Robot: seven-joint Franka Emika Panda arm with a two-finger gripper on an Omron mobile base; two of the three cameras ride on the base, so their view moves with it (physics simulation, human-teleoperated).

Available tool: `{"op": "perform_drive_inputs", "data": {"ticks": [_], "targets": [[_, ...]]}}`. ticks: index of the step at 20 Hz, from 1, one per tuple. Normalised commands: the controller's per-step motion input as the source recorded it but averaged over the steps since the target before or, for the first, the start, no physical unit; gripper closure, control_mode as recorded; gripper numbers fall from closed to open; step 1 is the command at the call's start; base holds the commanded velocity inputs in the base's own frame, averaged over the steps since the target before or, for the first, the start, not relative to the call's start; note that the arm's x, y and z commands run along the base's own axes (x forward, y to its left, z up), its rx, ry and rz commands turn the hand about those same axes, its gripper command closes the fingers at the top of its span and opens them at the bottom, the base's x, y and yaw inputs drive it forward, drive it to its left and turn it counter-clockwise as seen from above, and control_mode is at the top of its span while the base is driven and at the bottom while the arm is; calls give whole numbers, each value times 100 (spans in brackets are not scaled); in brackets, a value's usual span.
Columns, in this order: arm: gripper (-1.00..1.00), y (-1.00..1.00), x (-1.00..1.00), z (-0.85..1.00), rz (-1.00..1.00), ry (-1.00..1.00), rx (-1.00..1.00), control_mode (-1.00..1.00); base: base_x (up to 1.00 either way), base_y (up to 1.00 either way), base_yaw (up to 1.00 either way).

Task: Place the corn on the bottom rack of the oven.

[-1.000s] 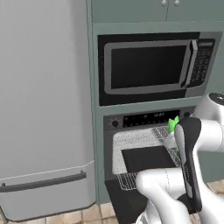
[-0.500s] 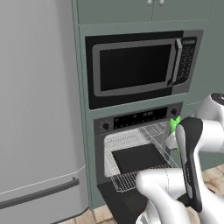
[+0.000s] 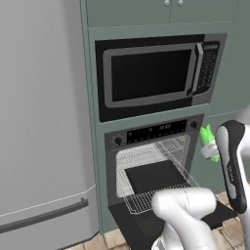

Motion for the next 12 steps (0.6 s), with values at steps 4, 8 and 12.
{"op": "perform_drive_inputs", "data": {"ticks": [4, 8, 12], "targets": [[100, -86, 74, -57, 23, 1, 13, -100, 0, 0, 0], [100, -77, 93, -95, 18, 0, 18, -100, 0, 0, 0], [100, -52, 92, -99, 12, 0, 6, -100, 0, 0, 0]]}}
